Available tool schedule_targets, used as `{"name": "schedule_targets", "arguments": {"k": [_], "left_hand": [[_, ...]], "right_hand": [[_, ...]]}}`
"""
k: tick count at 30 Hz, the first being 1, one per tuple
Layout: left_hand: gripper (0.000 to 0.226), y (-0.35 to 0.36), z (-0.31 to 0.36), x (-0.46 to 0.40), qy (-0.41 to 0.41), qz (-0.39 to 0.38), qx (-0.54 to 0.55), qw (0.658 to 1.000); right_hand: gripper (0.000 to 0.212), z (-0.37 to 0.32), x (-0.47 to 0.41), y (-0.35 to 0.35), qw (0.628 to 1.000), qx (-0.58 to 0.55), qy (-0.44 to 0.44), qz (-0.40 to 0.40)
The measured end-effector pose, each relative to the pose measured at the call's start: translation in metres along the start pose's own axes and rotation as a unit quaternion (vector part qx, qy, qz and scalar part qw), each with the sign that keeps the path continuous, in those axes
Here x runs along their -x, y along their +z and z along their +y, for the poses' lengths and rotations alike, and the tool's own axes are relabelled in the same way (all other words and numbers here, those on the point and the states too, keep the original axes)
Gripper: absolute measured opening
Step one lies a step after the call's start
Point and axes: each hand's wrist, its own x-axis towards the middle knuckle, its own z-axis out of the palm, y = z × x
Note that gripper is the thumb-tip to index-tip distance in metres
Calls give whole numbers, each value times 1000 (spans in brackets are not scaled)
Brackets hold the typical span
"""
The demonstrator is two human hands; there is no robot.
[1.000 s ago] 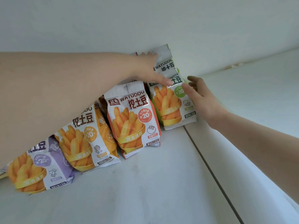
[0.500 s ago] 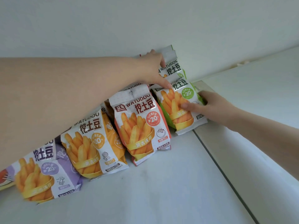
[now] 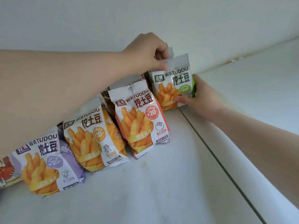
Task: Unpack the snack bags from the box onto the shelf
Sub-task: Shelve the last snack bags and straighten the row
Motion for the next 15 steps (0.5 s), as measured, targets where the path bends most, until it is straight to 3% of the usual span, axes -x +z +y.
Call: {"name": "schedule_targets", "arguments": {"k": [9,12,15], "left_hand": [[28,5,-19,-3,-39,-22,-46,998],[62,11,-19,-3,-61,-47,-34,996],[105,19,-18,-7,-82,-113,-65,988]], "right_hand": [[43,3,-7,3,999,10,22,-44],[50,0,-9,4,997,38,43,-46],[76,6,-15,-1,997,11,62,-37]]}}
